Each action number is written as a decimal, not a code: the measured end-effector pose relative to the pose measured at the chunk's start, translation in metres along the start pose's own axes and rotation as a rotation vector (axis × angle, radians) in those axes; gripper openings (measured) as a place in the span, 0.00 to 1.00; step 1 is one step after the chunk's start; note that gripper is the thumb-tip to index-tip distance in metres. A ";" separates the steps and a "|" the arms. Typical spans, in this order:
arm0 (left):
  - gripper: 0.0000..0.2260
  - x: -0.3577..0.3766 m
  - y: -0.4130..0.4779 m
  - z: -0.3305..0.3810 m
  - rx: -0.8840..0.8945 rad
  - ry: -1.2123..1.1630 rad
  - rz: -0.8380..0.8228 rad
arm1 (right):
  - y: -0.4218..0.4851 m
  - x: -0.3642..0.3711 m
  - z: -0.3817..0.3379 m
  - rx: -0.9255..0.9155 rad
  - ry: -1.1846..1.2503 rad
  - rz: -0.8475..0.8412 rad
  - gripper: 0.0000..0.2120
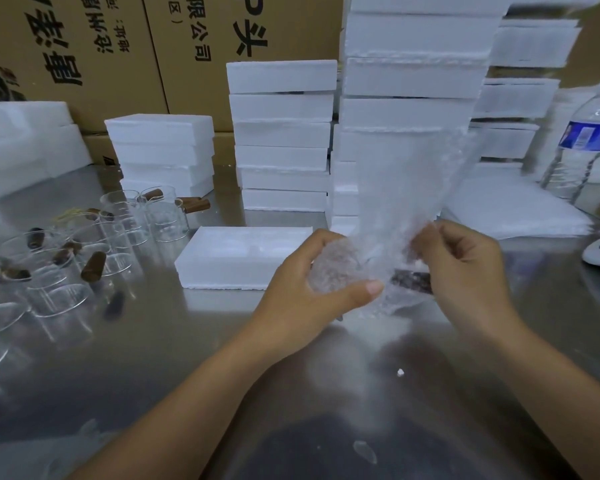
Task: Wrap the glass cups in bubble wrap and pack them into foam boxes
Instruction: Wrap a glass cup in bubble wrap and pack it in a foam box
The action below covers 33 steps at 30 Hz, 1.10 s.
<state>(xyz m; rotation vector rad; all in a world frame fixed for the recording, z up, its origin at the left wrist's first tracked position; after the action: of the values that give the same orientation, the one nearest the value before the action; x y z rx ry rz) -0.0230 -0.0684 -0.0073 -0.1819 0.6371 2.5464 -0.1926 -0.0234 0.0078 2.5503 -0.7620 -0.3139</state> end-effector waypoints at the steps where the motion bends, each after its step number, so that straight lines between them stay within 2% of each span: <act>1: 0.16 0.002 -0.001 0.001 0.014 0.026 -0.011 | 0.001 -0.002 0.000 -0.007 0.001 0.019 0.14; 4: 0.15 0.006 -0.002 0.003 0.056 0.052 -0.044 | -0.002 -0.003 -0.010 -0.124 0.007 0.038 0.12; 6: 0.15 0.008 -0.003 0.005 0.052 0.054 -0.058 | -0.007 0.000 -0.018 -0.204 0.024 -0.015 0.12; 10: 0.19 0.008 -0.002 0.005 0.046 0.001 -0.056 | -0.015 0.012 -0.026 -0.275 -0.118 -0.214 0.07; 12: 0.26 0.008 -0.002 0.005 0.035 -0.009 -0.050 | -0.018 0.017 -0.029 -0.312 -0.155 -0.328 0.11; 15: 0.31 0.008 -0.002 0.006 0.059 -0.004 -0.051 | -0.018 0.019 -0.023 -0.268 -0.240 -0.421 0.15; 17: 0.30 0.009 -0.004 0.008 0.088 0.023 -0.049 | -0.016 0.018 -0.019 -0.225 -0.305 -0.448 0.17; 20: 0.26 0.011 -0.005 0.012 0.119 0.053 -0.057 | -0.016 0.018 -0.022 -0.212 -0.329 -0.435 0.16; 24: 0.21 0.008 -0.002 0.011 0.117 0.010 -0.006 | -0.017 0.015 -0.026 -0.220 -0.215 -0.338 0.12; 27: 0.18 0.007 0.002 0.008 0.093 -0.006 0.005 | -0.019 0.011 -0.028 -0.302 -0.224 -0.324 0.12; 28: 0.22 0.007 0.004 0.006 0.067 -0.017 0.024 | -0.020 0.011 -0.029 -0.338 -0.265 -0.317 0.13; 30: 0.36 0.004 0.005 0.001 -0.019 -0.007 0.094 | -0.021 0.010 -0.030 -0.433 -0.382 -0.277 0.17; 33: 0.19 0.005 0.002 0.003 0.027 0.158 0.064 | -0.022 0.013 -0.035 -0.601 -0.521 -0.182 0.19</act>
<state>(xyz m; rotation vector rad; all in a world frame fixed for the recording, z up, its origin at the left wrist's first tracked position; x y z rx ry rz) -0.0280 -0.0661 -0.0054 -0.3618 0.7482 2.6007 -0.1604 -0.0017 0.0260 1.9706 -0.4977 -1.1138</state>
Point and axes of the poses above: each hand's wrist, its own y-axis towards the middle knuckle, its own x-axis out of the palm, z = x × y, the point moved 4 cm from there along y, towards the middle knuckle
